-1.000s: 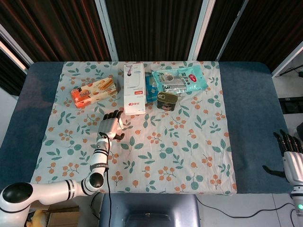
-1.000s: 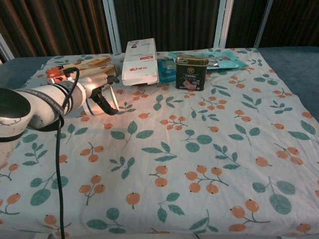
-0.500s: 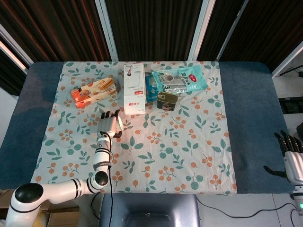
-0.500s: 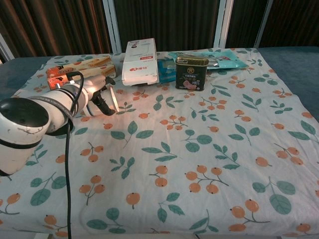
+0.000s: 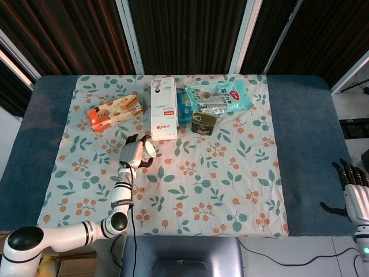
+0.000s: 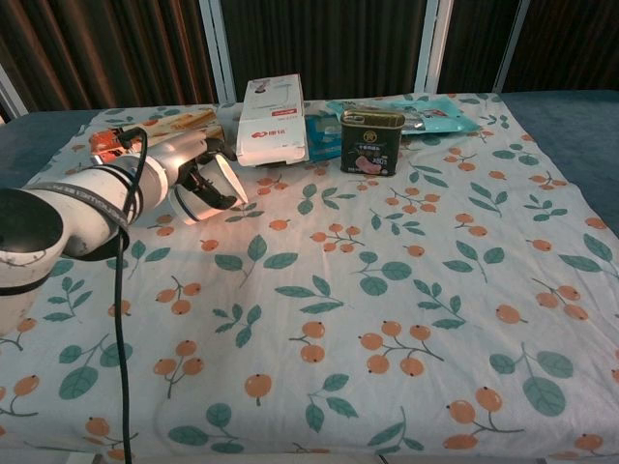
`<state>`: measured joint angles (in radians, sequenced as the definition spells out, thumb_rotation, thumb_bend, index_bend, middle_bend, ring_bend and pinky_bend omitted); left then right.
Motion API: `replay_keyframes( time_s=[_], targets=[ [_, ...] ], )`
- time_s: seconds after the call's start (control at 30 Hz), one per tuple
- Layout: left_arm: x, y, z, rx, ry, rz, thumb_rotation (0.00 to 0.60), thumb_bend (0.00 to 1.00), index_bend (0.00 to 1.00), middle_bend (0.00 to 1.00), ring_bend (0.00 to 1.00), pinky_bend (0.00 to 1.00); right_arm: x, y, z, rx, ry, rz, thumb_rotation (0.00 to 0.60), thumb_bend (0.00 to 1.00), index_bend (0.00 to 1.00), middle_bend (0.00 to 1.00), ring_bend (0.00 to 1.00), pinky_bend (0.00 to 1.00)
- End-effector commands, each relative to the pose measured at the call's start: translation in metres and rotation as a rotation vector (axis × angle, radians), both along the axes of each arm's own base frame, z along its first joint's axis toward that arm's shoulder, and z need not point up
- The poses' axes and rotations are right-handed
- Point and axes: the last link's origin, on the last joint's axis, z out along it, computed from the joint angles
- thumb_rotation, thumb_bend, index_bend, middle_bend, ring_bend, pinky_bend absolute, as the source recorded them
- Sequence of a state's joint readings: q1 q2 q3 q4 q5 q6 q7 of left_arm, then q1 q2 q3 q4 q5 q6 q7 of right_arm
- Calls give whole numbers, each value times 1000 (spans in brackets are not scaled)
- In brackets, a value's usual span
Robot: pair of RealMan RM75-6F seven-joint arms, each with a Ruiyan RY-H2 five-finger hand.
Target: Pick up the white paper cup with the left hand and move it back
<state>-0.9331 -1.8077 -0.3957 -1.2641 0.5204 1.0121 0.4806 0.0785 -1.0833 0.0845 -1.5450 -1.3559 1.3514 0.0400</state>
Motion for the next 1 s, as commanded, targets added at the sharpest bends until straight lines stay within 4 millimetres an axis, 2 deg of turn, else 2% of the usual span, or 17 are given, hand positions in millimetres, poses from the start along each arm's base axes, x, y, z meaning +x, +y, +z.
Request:
replay_keyframes(
  time_s=[0.03, 0.2, 0.47, 0.73, 1.0],
  targets=[
    [-1, -5, 14, 15, -251, 9, 600, 357, 201, 324, 51, 0, 0, -1, -1, 5, 1, -2, 600, 111, 0, 0, 0, 0],
    [-13, -10, 21, -45, -586, 75, 600, 357, 189, 311, 28, 0, 3, -2, -5, 16, 4, -1, 600, 112, 0, 0, 0, 0],
    [-39, -16, 13, -44, -802, 98, 600, 358, 155, 283, 10, 61, 4, -2, -5, 37, 8, 3, 600, 111, 0, 0, 0, 0],
    [-58, -25, -2, -6, -813, 30, 600, 359, 120, 224, 0, 74, 6, -3, -8, 47, 8, -2, 600, 111, 0, 0, 0, 0],
    [-69, -27, -11, 14, -794, 17, 600, 359, 124, 222, 0, 86, 6, -3, -8, 49, 12, -7, 600, 112, 0, 0, 0, 0]
  ],
)
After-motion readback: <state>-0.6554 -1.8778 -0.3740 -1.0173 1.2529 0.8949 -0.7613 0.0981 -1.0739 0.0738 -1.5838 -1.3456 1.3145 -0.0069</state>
